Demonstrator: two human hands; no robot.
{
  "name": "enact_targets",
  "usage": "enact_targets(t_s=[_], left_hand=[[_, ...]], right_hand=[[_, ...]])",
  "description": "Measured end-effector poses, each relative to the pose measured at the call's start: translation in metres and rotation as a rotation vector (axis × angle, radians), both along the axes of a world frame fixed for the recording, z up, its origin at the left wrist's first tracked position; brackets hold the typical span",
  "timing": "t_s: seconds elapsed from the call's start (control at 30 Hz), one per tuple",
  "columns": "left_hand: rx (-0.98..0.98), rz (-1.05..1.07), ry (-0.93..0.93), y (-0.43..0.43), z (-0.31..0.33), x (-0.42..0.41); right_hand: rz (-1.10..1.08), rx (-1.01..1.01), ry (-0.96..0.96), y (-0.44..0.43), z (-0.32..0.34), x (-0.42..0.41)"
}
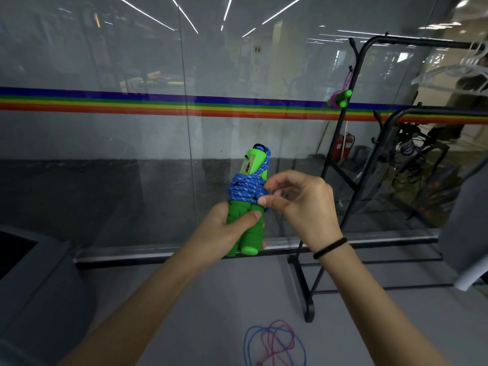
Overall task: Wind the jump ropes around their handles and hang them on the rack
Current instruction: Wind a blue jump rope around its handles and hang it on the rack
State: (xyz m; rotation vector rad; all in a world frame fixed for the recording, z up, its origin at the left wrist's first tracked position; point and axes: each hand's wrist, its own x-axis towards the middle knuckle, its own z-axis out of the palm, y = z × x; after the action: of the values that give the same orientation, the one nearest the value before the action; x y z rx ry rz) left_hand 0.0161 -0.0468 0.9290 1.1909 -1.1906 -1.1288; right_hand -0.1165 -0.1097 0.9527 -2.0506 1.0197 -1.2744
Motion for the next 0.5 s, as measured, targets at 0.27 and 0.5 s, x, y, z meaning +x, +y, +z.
enact_targets(t_s=[0.27, 0.5], left_hand=[[0.013, 0.026, -0.016, 0.0005, 0.0006, -0.0001], [0.037, 0.077, 0.022, -0.0029, 0.0009, -0.0019]], right_hand=[[0.022, -0.050, -0.038, 0.0024, -0.0090, 0.0011], [-0.008, -0.144, 0.035, 0.0012, -0.0083, 0.0003]])
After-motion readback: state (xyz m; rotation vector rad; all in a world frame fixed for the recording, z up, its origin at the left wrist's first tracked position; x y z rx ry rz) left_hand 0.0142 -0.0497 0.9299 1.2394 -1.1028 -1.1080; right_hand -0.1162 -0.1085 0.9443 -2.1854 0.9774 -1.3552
